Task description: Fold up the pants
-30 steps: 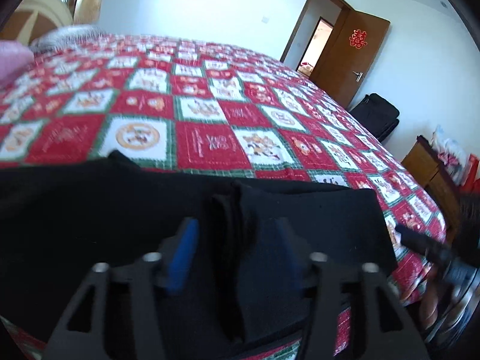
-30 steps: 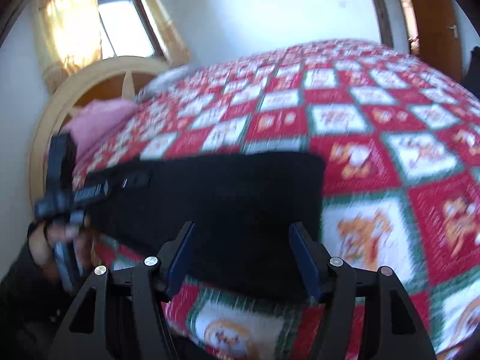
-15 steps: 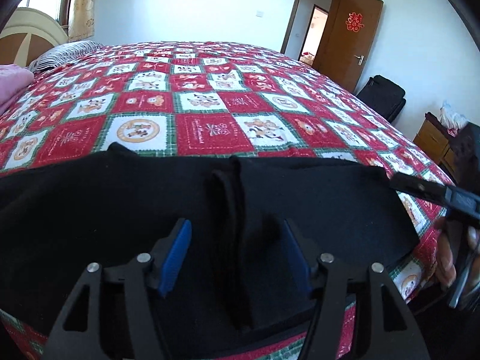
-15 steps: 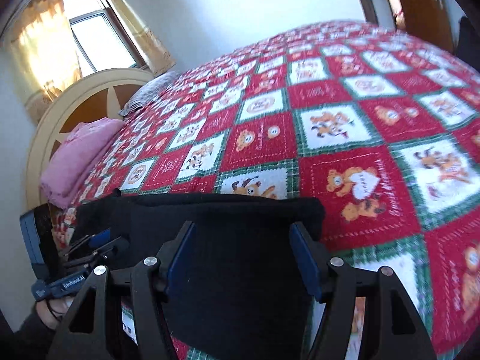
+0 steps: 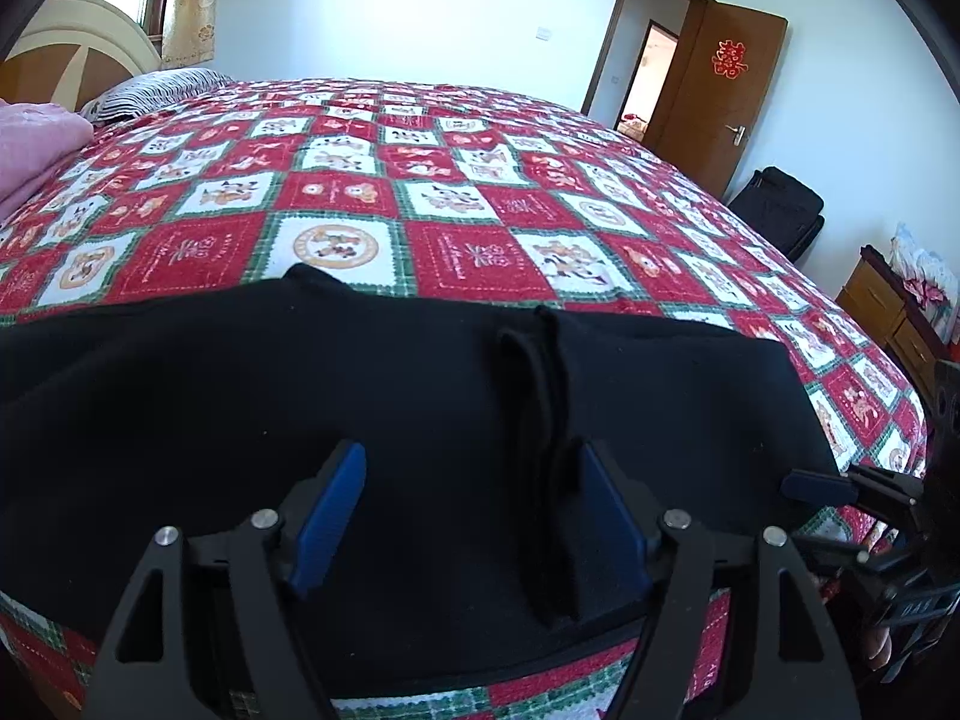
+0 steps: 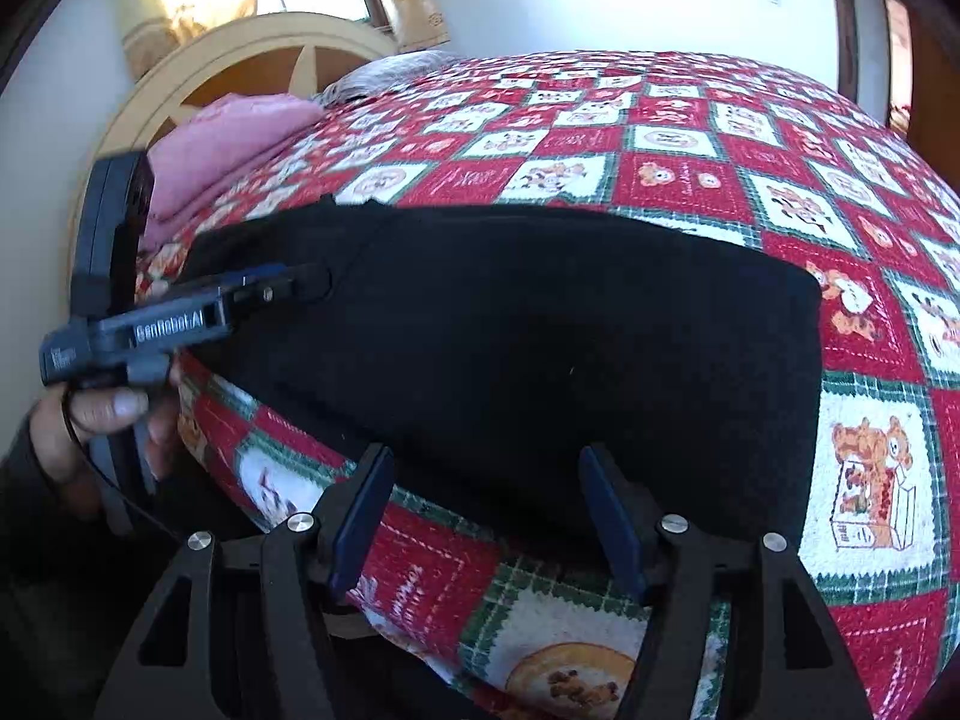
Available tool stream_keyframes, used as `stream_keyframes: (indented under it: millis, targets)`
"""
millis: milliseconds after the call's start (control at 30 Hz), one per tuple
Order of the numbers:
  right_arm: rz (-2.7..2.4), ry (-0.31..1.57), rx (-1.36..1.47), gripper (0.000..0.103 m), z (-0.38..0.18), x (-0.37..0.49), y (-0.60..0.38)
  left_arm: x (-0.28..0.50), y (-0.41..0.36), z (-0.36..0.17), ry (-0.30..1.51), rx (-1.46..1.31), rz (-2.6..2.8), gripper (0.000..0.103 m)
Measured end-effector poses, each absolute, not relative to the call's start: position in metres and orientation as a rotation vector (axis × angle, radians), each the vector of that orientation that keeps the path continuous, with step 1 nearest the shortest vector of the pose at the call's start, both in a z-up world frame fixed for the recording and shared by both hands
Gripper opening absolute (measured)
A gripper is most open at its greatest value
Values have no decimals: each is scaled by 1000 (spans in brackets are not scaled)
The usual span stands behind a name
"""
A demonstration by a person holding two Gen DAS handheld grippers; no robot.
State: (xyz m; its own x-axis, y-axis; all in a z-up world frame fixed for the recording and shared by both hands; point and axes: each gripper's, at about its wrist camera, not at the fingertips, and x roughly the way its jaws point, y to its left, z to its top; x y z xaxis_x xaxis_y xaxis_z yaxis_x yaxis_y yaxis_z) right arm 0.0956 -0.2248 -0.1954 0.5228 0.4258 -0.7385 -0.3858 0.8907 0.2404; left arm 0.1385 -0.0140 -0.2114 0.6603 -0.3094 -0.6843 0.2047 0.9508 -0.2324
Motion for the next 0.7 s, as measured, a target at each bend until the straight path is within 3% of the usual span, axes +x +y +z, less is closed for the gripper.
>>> stream_keyframes:
  millis: [433,700]
  targets:
    - [554,773,178,66,-160,147,-168,129,17,-201,770,-164,-273,76]
    - [612,850,167,66,-190,184,-123,130,99,-188,715,-170,-87,84]
